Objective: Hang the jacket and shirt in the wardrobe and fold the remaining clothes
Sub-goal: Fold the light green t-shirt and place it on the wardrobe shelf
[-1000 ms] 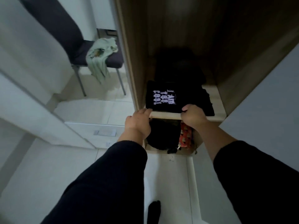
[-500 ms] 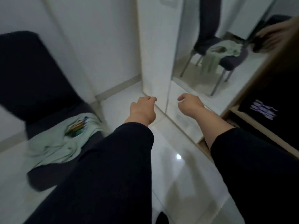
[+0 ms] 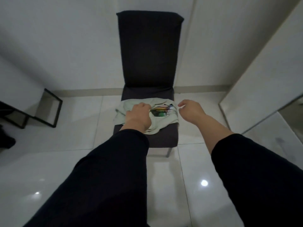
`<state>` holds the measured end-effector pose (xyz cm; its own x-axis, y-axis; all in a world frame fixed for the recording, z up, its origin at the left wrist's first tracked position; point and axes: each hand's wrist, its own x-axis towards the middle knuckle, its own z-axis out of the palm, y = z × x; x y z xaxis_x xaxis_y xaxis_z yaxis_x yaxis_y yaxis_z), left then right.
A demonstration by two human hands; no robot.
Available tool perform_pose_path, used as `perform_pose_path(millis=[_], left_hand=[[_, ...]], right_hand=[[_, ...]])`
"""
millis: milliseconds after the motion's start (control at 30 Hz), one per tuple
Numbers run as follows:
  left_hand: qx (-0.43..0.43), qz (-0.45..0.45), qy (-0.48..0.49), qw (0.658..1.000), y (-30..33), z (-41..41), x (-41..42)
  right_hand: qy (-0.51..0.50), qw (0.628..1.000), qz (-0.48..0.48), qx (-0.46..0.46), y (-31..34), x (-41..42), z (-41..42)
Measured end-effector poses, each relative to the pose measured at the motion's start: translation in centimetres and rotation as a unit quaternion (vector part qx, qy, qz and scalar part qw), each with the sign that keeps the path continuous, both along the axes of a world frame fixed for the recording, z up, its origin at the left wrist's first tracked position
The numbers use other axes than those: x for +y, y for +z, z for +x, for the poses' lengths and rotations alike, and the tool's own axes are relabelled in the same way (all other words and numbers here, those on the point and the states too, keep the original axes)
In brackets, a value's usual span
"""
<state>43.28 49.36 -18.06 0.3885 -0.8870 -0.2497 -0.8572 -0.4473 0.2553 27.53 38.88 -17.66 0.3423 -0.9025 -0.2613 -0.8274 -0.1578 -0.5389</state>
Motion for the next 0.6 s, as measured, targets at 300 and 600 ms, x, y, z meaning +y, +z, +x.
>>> perform_pose_path(millis=[300,600], left_hand=[[0.034,0.065,0.089,0.993,-5.1,14.0,3.1],[0.114,0.06,0.152,0.98,-14.1,21.1,-0.4]], right_hand=[[0.099,0.994,0.048,0.024,-6.1,0.5,15.4],[0.138,0.986,0.084,0.034,-14.5,-3.1,23.7]])
